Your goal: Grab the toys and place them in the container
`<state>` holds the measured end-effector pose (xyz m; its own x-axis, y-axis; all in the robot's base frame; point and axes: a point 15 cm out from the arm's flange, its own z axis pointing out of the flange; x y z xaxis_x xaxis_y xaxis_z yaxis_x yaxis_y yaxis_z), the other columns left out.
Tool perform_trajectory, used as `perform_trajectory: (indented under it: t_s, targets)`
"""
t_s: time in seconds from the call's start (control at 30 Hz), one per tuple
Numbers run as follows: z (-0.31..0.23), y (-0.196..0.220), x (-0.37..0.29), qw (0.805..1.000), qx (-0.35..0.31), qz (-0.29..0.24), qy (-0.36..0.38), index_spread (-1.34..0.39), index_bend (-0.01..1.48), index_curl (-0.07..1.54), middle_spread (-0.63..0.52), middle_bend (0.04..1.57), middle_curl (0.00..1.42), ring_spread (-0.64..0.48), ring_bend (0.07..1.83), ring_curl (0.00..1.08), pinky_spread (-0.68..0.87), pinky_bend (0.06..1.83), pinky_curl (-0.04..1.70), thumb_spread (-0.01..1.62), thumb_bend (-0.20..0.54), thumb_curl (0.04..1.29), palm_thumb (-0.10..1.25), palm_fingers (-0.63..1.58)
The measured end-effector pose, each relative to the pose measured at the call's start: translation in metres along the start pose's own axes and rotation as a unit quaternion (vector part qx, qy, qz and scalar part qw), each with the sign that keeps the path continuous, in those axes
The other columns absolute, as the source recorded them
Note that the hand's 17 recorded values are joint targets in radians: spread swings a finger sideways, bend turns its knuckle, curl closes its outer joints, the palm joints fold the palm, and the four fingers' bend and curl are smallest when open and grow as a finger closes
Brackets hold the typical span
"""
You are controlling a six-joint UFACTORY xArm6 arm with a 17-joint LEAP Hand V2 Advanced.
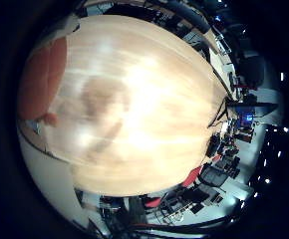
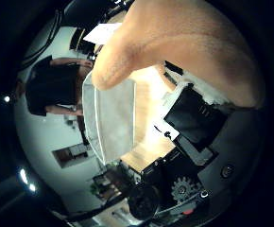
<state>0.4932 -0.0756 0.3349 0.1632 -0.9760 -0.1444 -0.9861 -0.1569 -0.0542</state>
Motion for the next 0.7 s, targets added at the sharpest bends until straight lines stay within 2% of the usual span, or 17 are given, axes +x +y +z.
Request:
perform_trajectory:
  t_s: [0.4, 0.7]
  targets:
    - [-0.073, 0.025, -0.057, 0.998, 0.041, -0.036, 0.008, -0.59, 0.33, 0.6, -0.46, 0.79, 0.63, -0.38, 1.17, 0.47, -0.54, 1.13, 0.34, 0.95, -0.016, 0.37, 1.12, 1.15]
    - [-0.085, 0.023, -0.134, 0.994, 0.056, -0.092, 0.005, -0.6, 0.32, 0.64, -0.46, 0.79, 0.63, -0.38, 1.17, 0.48, -0.55, 1.09, 0.36, 0.96, -0.013, 0.37, 1.12, 1.15]
